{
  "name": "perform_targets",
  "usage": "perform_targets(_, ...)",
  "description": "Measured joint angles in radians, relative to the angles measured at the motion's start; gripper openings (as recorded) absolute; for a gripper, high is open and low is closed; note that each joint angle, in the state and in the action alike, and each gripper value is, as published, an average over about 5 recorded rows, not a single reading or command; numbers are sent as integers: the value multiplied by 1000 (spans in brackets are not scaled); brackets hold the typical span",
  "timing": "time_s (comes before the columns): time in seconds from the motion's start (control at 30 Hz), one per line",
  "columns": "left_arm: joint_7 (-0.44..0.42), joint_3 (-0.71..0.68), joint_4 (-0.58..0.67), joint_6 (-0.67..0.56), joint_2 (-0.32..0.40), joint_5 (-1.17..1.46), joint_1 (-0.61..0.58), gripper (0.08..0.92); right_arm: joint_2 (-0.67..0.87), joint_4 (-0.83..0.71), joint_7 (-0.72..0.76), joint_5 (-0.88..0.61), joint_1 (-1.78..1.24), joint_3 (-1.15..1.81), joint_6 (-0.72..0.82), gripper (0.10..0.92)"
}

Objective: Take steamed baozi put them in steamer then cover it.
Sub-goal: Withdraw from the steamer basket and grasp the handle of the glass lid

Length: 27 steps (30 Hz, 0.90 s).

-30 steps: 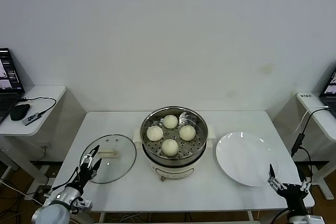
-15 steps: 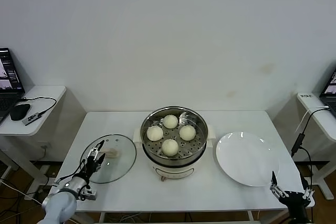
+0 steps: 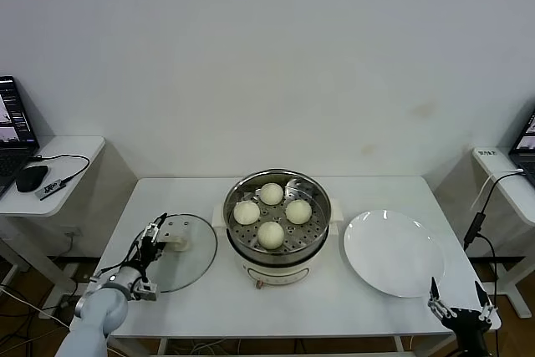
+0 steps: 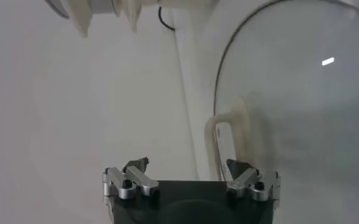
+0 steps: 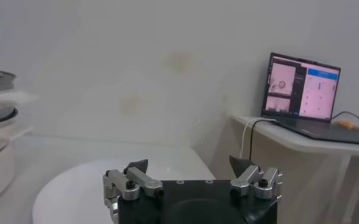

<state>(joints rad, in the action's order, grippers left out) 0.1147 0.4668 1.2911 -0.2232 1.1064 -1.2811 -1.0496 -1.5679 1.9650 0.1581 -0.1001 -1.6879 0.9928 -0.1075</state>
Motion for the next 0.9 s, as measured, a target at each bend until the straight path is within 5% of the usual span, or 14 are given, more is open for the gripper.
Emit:
perform_targets(0.3, -5, -17, -66, -1, 4, 15, 55, 767, -4, -21, -2, 7, 12, -5, 0, 823)
perform_targets(0.9, 38, -9, -123, -16, 14, 47, 49, 247, 5, -37, -2, 19, 11, -28, -4, 823)
